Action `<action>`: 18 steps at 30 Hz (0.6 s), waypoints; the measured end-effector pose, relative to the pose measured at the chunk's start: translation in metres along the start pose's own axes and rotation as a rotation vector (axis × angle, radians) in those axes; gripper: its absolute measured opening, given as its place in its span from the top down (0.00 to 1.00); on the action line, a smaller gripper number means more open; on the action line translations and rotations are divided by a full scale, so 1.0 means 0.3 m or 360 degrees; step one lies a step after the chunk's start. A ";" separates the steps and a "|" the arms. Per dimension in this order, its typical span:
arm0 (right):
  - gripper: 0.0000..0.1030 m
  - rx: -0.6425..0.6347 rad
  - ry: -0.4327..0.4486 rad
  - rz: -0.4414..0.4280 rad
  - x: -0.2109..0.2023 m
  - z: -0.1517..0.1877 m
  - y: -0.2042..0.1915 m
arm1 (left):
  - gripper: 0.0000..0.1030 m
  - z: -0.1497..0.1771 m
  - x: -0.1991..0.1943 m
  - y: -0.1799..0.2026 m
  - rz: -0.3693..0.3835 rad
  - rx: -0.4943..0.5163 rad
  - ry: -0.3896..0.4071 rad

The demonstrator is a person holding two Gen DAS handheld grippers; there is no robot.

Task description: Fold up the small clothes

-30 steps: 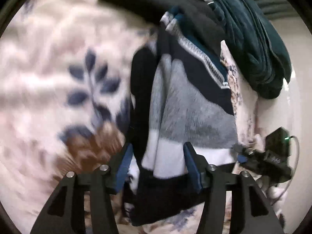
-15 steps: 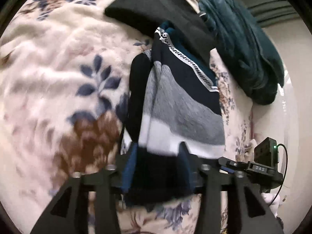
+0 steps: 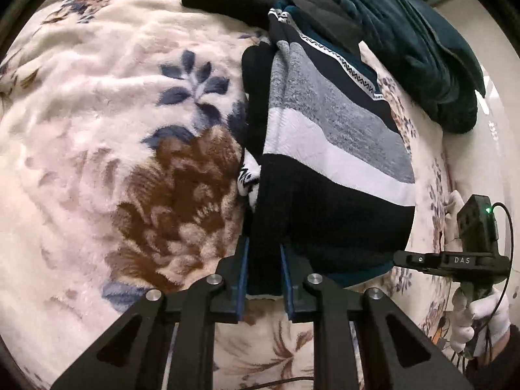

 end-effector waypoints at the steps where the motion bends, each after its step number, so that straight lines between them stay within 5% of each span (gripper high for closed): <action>1: 0.87 -0.0005 -0.0012 -0.0010 -0.004 -0.001 -0.004 | 0.81 0.000 -0.009 0.002 0.0005 -0.0021 0.0007; 2: 0.86 0.0003 -0.0023 -0.0029 0.002 -0.011 -0.021 | 0.79 0.009 -0.033 -0.008 0.0040 -0.0073 0.0016; 5: 0.61 0.0008 -0.0030 -0.0078 -0.040 -0.020 -0.050 | 0.43 0.065 -0.104 -0.035 0.0234 -0.0336 0.0096; 6: 0.38 0.0019 0.0010 -0.0098 -0.078 -0.025 -0.040 | 0.27 0.083 -0.116 -0.038 0.0307 -0.0420 0.0122; 7: 0.20 0.0027 0.0044 -0.0132 -0.109 -0.033 -0.019 | 0.25 0.109 -0.125 -0.044 0.0397 -0.0532 0.0153; 11: 0.15 0.0068 0.0126 -0.0189 -0.185 -0.085 0.038 | 0.23 0.185 -0.027 -0.043 0.0768 -0.0998 0.0214; 18: 0.15 0.0058 0.0189 -0.0263 -0.238 -0.243 0.083 | 0.23 0.154 0.228 0.022 0.0806 -0.1214 0.0245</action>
Point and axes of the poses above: each gripper's, at about its wrist camera, not at the fingertips, and x roughly the way its jaws point, y to its right, z to its underside, the point moved 4 cm from there along x, roughly the way its jaws point, and after that the axes turned 2 degrees about -z, right-handed, at the moved point
